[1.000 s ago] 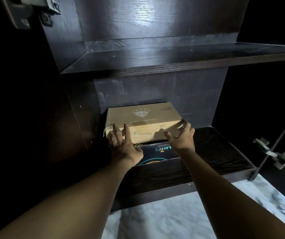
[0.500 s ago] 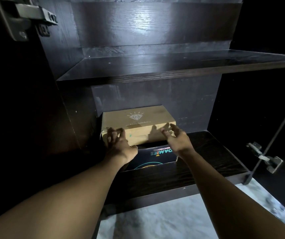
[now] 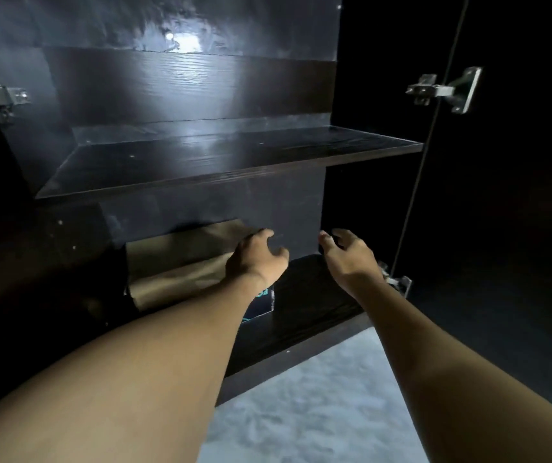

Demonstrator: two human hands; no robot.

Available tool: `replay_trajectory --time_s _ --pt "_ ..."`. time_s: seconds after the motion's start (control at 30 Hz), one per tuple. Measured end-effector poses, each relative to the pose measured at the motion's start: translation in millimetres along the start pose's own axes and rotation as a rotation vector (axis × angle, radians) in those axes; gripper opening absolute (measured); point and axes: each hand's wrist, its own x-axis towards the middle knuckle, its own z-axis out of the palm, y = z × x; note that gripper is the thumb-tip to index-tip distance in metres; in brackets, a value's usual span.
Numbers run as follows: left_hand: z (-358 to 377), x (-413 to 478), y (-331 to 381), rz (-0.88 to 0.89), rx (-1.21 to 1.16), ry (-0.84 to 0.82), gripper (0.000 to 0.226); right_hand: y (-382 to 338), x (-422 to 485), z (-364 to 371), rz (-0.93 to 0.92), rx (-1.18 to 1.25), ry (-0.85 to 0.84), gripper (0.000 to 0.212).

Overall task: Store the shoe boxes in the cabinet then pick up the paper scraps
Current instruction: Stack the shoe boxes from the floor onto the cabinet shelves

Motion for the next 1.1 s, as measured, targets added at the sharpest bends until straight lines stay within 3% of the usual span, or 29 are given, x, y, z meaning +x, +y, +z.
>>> replay_trajectory --time_s 0.27,0.43,0.6,0.77,1.1 --pt "70.8 -78.1 87.5 0.225 -0.181 -0.371 0.033 52.8 -90.2 -107.3 0.215 0.027 0.198 0.057" --pt "114.1 -149.9 130.2 0.352 -0.152 -0.653 0.04 106.7 -185.2 -161.0 0.344 -0.008 0.367 0.059" --pt "150.7 -219.2 159.8 0.487 -0.133 -0.74 0.04 155.7 -258.6 -198.6 0.526 -0.058 0.535 0.054" --pt "198.5 -288.5 171.6 0.478 -0.218 -0.869 0.027 195.0 -315.7 -225.0 0.673 -0.154 0.596 0.053" --pt "280.5 -338.2 129.3 0.353 0.048 -1.115 0.083 274.1 -431.2 -240.4 1.054 -0.353 0.556 0.064"
